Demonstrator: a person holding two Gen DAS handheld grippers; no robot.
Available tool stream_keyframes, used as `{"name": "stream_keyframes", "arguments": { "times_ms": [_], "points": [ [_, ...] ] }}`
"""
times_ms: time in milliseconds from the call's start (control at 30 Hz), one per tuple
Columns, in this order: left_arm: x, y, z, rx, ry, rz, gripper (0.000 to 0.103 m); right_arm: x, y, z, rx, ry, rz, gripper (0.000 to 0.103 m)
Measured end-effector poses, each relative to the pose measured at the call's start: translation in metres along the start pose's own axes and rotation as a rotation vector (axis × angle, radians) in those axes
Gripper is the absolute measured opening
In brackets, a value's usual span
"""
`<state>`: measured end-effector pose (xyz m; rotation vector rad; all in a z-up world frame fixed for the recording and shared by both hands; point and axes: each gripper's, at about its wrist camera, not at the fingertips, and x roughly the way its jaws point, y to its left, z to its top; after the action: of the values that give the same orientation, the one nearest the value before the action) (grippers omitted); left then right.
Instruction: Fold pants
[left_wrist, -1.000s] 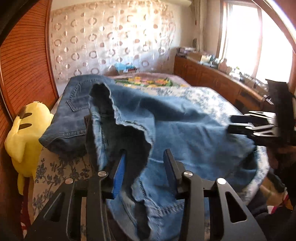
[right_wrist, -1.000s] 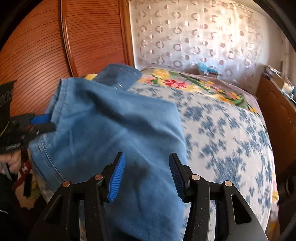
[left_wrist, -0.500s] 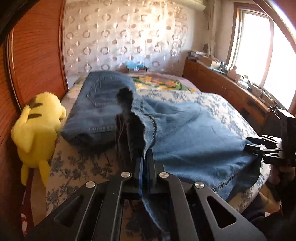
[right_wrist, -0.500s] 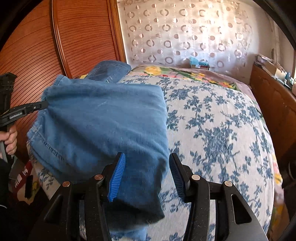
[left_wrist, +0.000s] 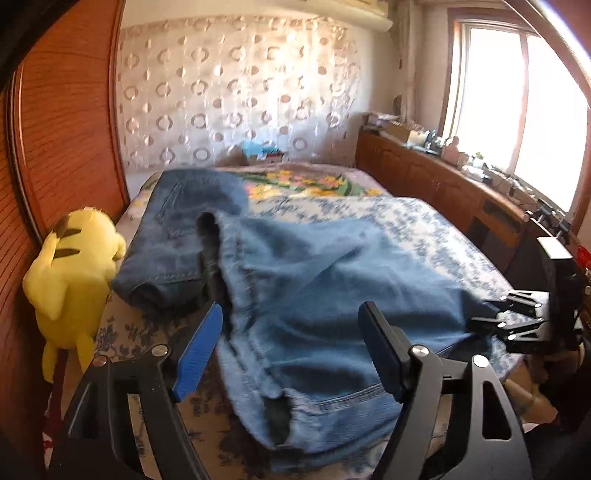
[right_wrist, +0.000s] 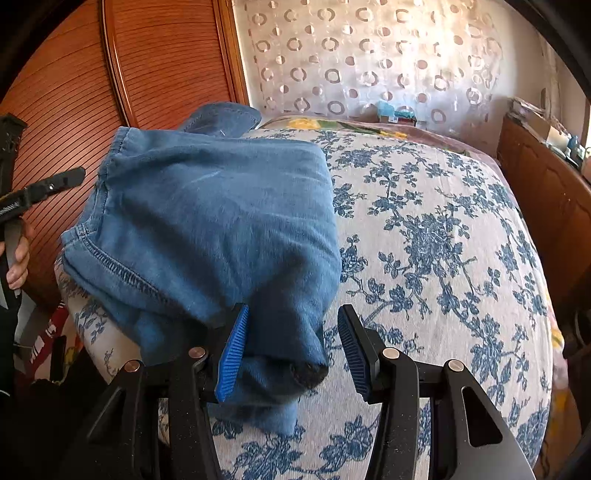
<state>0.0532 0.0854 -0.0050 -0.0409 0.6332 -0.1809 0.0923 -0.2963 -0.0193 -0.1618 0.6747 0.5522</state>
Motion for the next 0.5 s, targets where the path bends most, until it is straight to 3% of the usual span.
{"name": "stream_keyframes", "arguments": {
  "times_ms": [167,300,500],
  "points": [
    [0.012,-0.027,0.004,0.042,0.010,-0.042,0.077,-0.001,-0.002,-0.005,0.000,0.004,-0.001,0.051],
    [0.028,-0.045,0.001,0.074,0.041,-0.060,0.077,-0.011,0.000,-0.006,-0.002,-0.018,0.049,0.017],
    [0.040,-0.063,0.002,0.092,0.071,-0.068,0.077,-0.042,-0.004,-0.011,0.015,-0.054,0.081,0.010]
  ]
}}
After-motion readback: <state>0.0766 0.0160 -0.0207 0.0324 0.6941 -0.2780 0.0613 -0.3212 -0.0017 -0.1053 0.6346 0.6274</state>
